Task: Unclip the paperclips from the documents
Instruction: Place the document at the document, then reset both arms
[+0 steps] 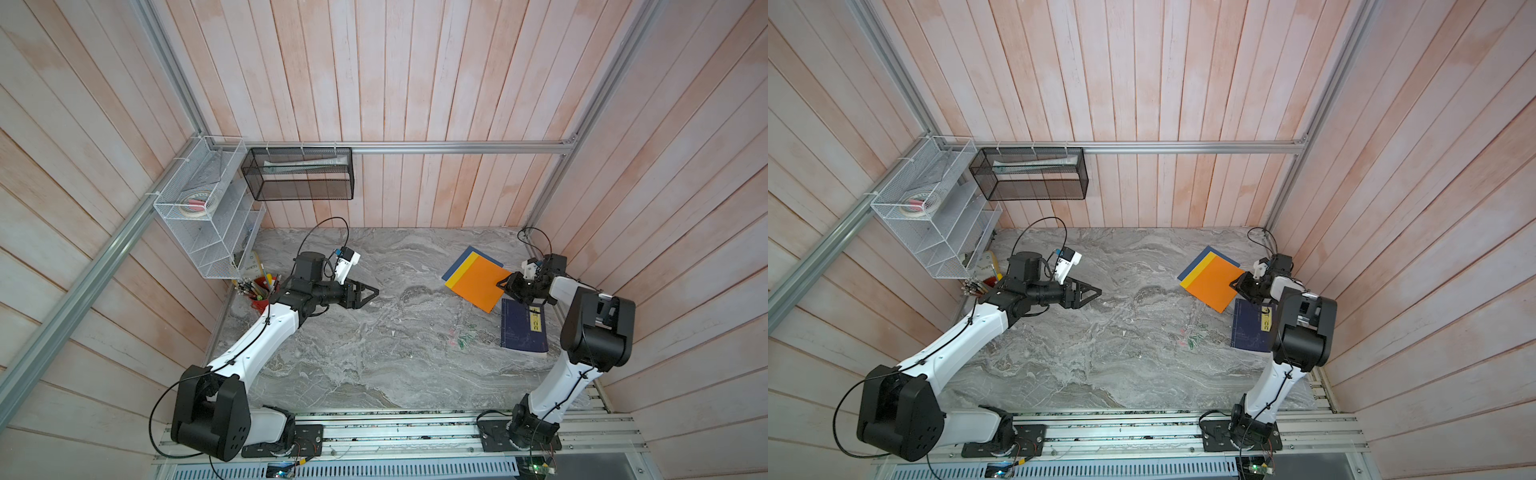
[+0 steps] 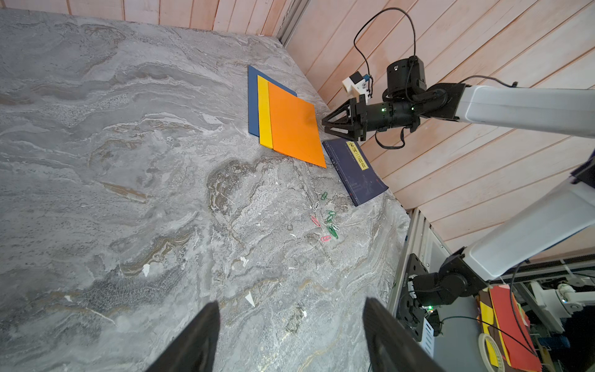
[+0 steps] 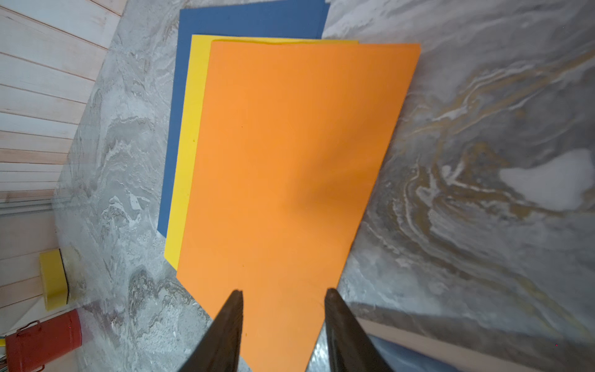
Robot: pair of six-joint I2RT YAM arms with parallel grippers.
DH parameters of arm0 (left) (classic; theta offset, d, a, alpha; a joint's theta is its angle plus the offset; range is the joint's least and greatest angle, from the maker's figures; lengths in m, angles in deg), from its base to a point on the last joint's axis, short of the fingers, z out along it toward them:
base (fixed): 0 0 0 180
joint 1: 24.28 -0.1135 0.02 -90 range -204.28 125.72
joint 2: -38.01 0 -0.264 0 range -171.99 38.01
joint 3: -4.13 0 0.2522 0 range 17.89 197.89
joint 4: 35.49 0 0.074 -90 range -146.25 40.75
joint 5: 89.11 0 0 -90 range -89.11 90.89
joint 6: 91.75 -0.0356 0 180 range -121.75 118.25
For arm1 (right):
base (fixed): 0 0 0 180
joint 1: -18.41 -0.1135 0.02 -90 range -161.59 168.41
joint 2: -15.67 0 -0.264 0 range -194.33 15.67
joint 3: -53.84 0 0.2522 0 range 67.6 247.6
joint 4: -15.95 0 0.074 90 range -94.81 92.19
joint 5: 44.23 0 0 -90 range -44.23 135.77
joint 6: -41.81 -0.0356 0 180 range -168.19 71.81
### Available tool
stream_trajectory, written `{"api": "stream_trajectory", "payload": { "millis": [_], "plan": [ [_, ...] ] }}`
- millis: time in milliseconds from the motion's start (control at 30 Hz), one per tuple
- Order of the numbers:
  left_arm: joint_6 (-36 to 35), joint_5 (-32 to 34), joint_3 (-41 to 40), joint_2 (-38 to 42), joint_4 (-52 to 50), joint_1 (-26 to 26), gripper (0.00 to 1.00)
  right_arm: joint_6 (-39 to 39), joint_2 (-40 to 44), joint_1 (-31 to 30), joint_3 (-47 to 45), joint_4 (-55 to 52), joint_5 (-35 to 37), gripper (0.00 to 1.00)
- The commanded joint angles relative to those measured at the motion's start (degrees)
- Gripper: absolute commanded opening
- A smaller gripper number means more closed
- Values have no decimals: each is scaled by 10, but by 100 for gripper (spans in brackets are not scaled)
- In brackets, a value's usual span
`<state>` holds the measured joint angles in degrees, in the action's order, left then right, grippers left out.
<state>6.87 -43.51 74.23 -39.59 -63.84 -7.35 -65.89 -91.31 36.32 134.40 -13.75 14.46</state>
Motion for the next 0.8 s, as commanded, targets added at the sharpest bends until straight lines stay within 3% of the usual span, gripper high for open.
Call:
{"api": "stream_trajectory", "payload": {
  "millis": [0,300,533,767],
  "plan": [
    [-2,13,-5,1,-1,-3,73,8,24,-3,14,-26,20,44],
    [1,72,-16,22,8,-9,74,38,104,-36,-1,-22,50,46],
    [1,194,-65,65,41,-26,75,67,205,-85,-82,77,85,65],
    [-15,328,-143,116,107,-38,77,104,271,-128,-157,185,87,74]
  ]
}}
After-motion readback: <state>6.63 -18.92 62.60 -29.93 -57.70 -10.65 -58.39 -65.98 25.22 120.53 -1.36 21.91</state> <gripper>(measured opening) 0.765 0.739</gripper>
